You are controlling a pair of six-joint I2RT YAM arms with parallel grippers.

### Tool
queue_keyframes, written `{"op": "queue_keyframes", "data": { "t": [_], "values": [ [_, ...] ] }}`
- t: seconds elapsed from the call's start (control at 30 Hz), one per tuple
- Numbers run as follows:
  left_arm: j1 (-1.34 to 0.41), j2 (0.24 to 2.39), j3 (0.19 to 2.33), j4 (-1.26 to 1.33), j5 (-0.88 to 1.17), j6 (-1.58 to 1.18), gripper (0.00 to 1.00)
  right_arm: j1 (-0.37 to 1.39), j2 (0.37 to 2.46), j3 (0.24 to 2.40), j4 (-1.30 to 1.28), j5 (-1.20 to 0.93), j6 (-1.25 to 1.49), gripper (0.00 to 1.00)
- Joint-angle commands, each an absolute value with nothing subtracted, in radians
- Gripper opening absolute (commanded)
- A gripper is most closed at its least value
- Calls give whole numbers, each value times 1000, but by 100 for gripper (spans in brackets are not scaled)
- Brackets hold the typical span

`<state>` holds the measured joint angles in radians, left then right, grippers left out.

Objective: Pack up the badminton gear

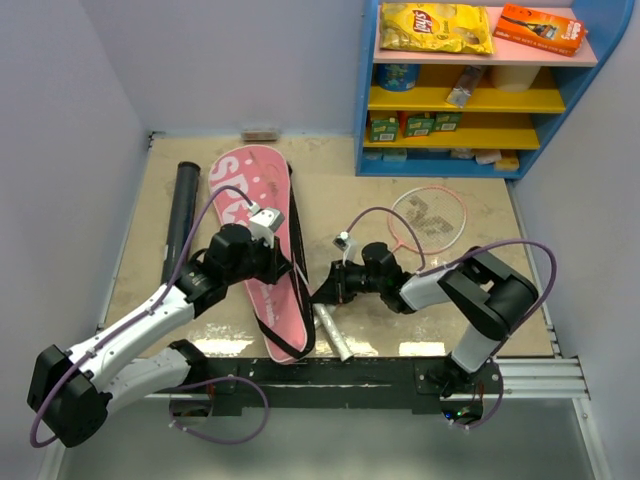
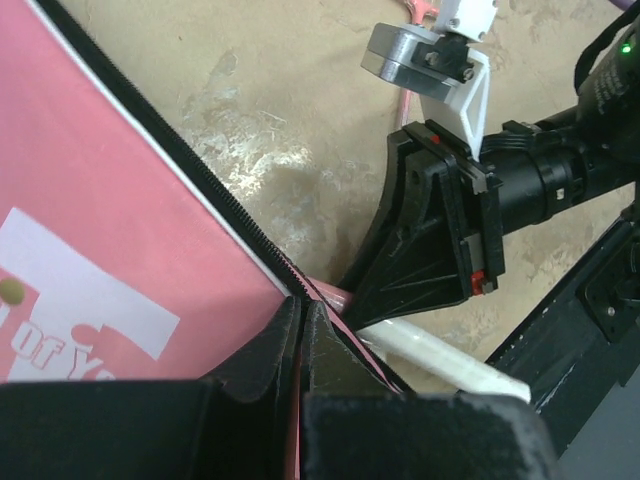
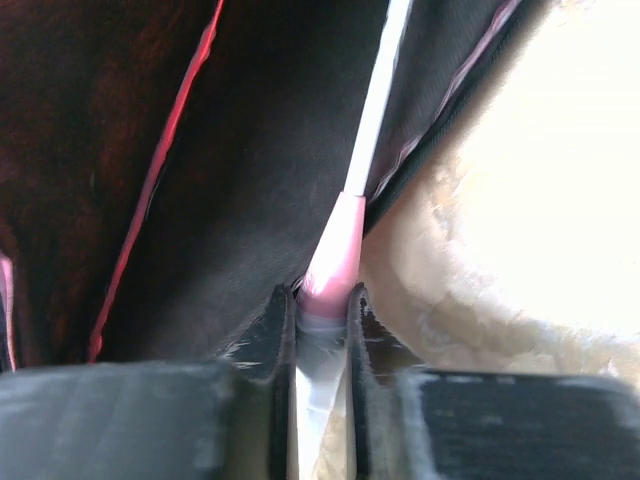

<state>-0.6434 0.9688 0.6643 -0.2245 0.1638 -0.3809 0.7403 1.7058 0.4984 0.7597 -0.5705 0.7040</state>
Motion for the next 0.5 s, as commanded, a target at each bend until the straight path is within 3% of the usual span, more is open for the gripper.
{"op": "queue_keyframes", "data": {
  "t": [0.0,0.27,0.47],
  "values": [
    [-640,974,680,-133,178,-370,0,744,1600,500,700,-578,644,0],
    [-641,974,652,-126,210,-353,0,745,1448,604,424,-545,608,0],
    [-664,956,591,-55,278,-365,0,746,1456,684,388,-563,647,0]
  ]
}}
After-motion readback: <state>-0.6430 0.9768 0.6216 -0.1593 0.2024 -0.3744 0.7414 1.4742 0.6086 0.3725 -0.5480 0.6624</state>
